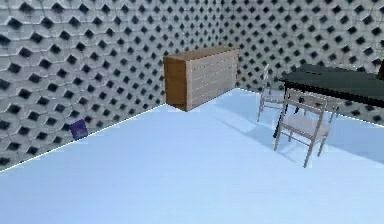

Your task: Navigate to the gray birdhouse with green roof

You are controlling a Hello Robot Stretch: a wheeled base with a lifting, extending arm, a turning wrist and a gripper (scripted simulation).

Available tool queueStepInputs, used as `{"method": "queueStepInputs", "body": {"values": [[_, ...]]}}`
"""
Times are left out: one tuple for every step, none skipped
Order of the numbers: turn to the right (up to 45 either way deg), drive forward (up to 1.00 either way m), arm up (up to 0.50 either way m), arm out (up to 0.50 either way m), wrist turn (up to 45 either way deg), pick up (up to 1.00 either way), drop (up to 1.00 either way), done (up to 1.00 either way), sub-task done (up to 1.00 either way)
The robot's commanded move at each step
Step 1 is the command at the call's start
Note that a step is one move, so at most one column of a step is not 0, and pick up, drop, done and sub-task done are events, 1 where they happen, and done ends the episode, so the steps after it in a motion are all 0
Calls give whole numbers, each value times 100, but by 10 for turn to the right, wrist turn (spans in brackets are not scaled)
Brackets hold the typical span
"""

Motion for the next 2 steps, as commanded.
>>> {"method": "queueStepInputs", "body": {"values": [[390, 0, 0, 0, 0, 0, 0, 0, 0], [0, 15, 0, 0, 0, 0, 0, 0, 0]]}}
